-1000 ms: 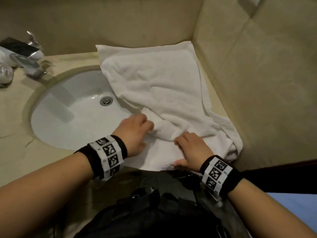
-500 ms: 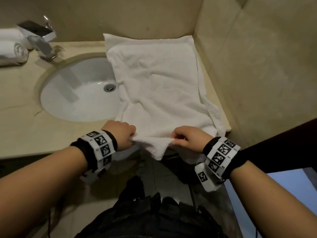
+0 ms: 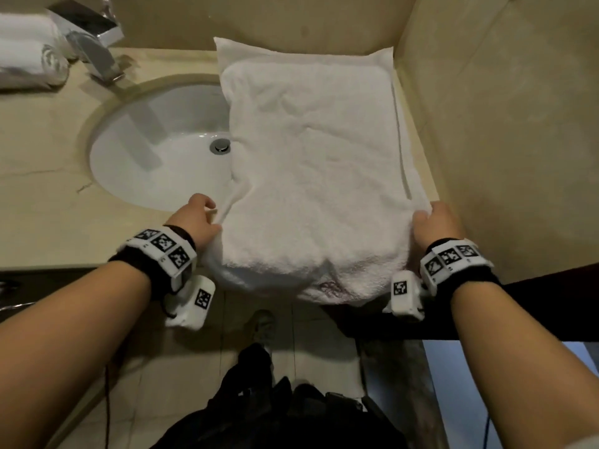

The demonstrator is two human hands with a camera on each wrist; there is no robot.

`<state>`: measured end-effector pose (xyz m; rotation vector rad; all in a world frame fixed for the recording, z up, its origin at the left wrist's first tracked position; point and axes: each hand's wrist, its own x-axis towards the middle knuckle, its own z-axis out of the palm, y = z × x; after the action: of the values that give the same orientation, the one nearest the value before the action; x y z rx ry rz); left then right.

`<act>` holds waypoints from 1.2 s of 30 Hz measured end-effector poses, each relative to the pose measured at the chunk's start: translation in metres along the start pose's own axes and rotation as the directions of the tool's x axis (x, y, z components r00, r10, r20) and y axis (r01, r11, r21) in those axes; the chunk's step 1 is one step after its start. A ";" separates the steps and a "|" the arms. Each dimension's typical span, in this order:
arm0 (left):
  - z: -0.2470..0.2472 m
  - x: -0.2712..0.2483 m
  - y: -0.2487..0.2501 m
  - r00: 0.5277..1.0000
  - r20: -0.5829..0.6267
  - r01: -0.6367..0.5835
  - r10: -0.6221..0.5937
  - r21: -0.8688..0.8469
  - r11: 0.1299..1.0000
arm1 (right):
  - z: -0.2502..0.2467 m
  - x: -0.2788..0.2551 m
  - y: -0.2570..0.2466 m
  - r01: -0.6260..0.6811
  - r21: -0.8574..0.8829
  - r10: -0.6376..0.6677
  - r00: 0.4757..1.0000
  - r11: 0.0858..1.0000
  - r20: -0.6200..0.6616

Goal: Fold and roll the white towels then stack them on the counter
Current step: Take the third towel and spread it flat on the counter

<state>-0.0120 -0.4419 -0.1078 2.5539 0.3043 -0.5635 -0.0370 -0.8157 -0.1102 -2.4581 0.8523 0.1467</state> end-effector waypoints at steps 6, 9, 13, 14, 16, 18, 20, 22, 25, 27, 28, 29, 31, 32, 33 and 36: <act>-0.019 0.015 -0.012 0.993 0.110 0.054 -0.051 -0.023 0.998 | -0.009 0.010 -0.003 0.014 0.001 -0.014 0.999 1.000 0.030; -0.015 0.020 -0.001 0.999 0.034 0.036 -0.038 0.058 0.998 | -0.010 0.010 -0.001 0.098 -0.185 -0.092 0.995 0.978 0.040; -0.007 0.031 0.009 1.000 -0.030 0.018 -0.009 0.296 0.955 | -0.015 0.012 0.001 0.175 -0.433 -0.200 0.980 0.884 -0.012; -0.005 0.033 0.010 1.000 -0.011 0.012 -0.009 0.293 0.956 | -0.016 0.013 0.002 0.177 -0.429 -0.205 0.979 0.886 -0.020; -0.004 0.037 0.014 1.000 0.021 0.016 -0.020 0.200 0.980 | -0.020 0.017 0.000 0.145 -0.345 -0.164 0.986 0.927 -0.027; -0.009 0.042 0.013 1.000 0.000 0.017 -0.017 0.100 0.995 | -0.025 0.022 -0.001 0.064 -0.166 -0.071 0.997 0.984 -0.038; -0.020 0.048 0.008 1.000 -0.021 0.023 -0.022 0.034 0.999 | -0.028 0.028 0.000 -0.037 -0.047 0.036 0.999 0.998 -0.020; -0.031 0.050 -0.001 0.998 -0.004 0.065 -0.066 -0.032 0.997 | -0.027 0.032 -0.001 -0.093 -0.023 0.094 0.995 0.995 0.044; -0.039 0.050 -0.013 0.990 0.052 0.138 -0.132 -0.153 0.979 | -0.022 0.036 -0.002 -0.087 -0.025 0.089 0.991 0.996 0.096; -0.040 0.052 -0.014 0.982 0.108 0.168 -0.156 -0.118 0.979 | -0.021 0.036 -0.002 -0.085 -0.071 0.092 0.989 0.994 0.113; -0.040 0.052 -0.013 0.975 0.138 0.190 -0.175 -0.102 0.976 | -0.021 0.036 0.000 -0.089 -0.105 0.102 0.988 0.990 0.120; -0.041 0.052 -0.011 0.969 0.161 0.207 -0.189 -0.101 0.973 | -0.021 0.036 -0.001 -0.088 -0.139 0.106 0.986 0.986 0.126; -0.042 0.054 -0.009 0.966 0.177 0.202 -0.186 -0.073 0.977 | -0.020 0.034 -0.006 -0.053 -0.192 0.075 0.991 0.980 0.112; -0.043 0.056 -0.007 0.969 0.179 0.182 -0.171 -0.049 0.982 | -0.019 0.035 -0.012 -0.020 -0.222 0.041 0.995 0.975 0.092; -0.044 0.058 -0.005 0.972 0.181 0.160 -0.149 -0.048 0.986 | -0.019 0.037 -0.018 0.013 -0.260 0.006 0.997 0.966 0.071; -0.054 0.075 0.004 0.982 0.168 0.113 -0.087 -0.155 0.981 | -0.020 0.053 -0.048 0.138 -0.267 -0.127 0.990 0.954 0.057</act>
<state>0.0741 -0.4093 -0.0965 2.3289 0.4061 -0.7461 0.0325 -0.8231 -0.0859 -2.7486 0.6849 0.2790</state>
